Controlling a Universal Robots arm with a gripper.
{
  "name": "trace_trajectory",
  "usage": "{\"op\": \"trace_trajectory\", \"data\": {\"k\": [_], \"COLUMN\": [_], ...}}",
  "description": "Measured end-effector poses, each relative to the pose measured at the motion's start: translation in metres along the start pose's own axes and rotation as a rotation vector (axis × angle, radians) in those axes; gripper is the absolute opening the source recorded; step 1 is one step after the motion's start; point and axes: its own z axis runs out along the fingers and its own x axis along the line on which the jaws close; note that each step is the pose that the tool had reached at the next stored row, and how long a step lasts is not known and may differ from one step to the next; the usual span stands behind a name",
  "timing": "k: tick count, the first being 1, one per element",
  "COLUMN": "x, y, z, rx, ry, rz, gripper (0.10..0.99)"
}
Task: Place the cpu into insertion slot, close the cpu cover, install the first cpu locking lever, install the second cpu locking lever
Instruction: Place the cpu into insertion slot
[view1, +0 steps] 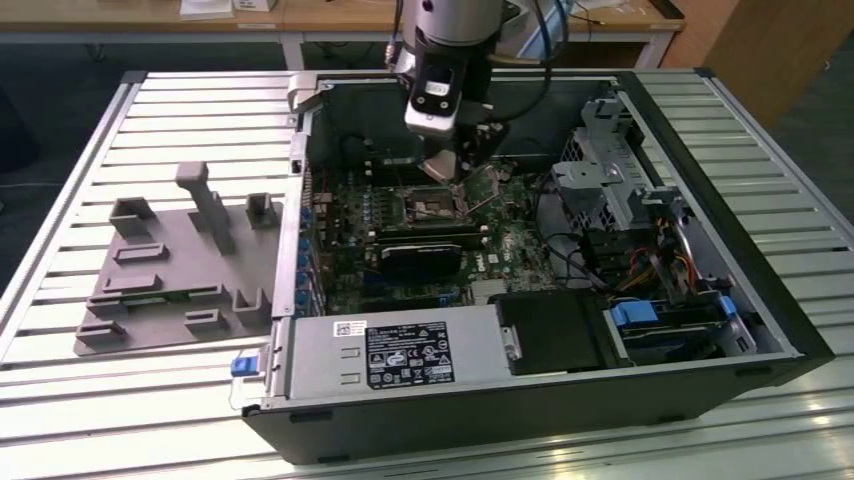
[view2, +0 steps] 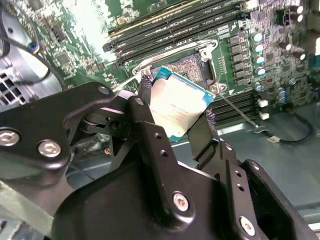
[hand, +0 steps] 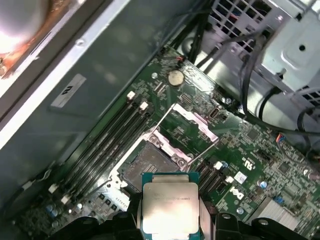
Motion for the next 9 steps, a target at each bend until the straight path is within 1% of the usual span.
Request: {"op": "trace_trajectory", "data": {"k": [9], "x": [0.0006], "y": [-0.0005], "z": [0.0105], "rx": [0.0], "ry": [-0.0099], "rz": [0.144], "gripper": [0.537]}}
